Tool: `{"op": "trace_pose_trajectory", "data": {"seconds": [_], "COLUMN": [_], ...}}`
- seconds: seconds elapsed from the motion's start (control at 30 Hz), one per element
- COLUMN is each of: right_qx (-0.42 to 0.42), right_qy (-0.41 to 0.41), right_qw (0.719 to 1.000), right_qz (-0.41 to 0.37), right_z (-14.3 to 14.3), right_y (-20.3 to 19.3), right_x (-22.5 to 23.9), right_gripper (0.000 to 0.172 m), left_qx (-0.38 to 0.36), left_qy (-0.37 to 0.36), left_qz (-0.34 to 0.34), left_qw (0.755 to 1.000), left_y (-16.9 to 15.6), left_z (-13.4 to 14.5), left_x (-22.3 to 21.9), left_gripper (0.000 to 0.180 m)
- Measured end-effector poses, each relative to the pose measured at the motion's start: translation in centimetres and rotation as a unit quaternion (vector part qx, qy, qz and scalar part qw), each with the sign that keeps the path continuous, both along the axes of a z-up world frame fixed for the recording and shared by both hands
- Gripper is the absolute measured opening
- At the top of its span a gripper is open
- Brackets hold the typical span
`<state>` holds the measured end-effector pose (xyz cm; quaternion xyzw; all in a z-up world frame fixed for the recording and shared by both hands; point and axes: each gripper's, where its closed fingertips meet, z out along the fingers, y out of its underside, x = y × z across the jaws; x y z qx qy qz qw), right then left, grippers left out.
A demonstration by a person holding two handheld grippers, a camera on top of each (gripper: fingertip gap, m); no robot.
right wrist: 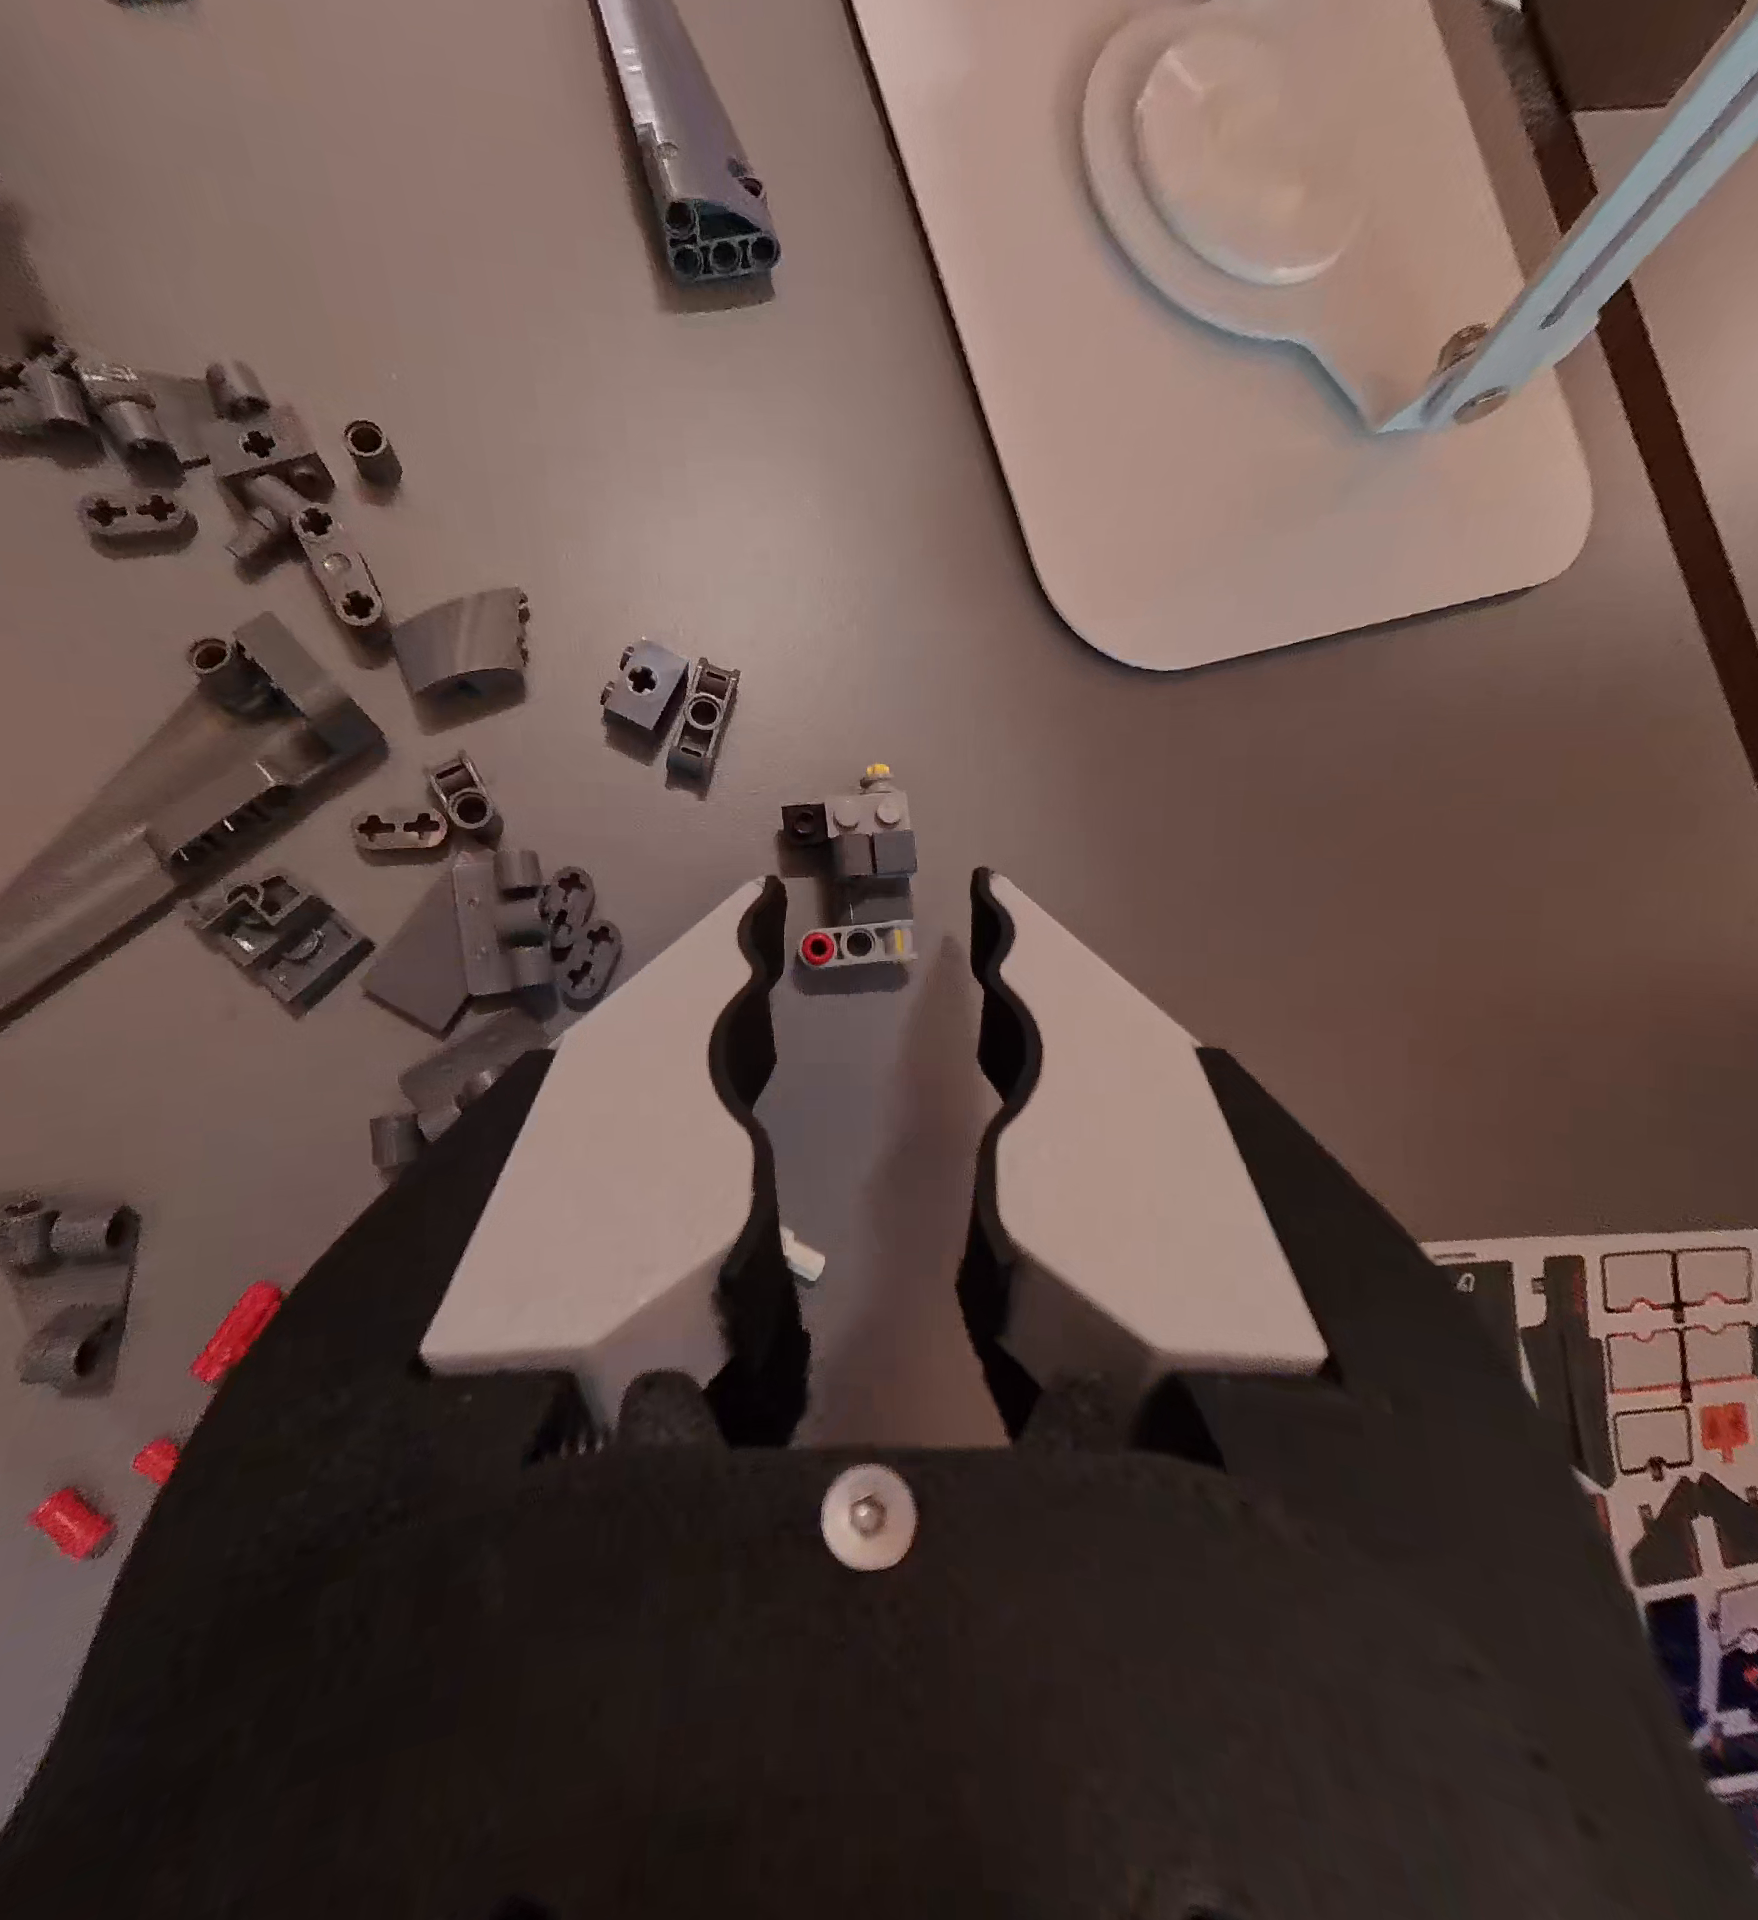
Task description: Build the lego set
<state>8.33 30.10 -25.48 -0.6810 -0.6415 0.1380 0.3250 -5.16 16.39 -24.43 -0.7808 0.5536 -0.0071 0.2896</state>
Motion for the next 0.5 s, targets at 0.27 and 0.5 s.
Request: {"op": "trace_pose_trajectory", "data": {"seconds": [0.27, 0.5], "right_qx": [-0.016, -0.010], "right_qy": [-0.004, 0.013], "right_qw": [1.000, 1.000], "right_qz": [-0.006, -0.010], "right_z": [-0.6, 0.3], "right_y": [0.4, 0.3], "right_x": [-0.1, 0.1], "right_gripper": [0.012, 0.007], "left_qx": [-0.001, -0.002], "left_qy": [0.016, 0.016], "left_qz": [-0.007, -0.016], "left_qw": [1.000, 1.000], "left_y": [-0.4, -0.9], "left_z": [-1.4, -1.8], "left_x": [-0.2, -0.1], "left_gripper": [0.016, 0.016]}}
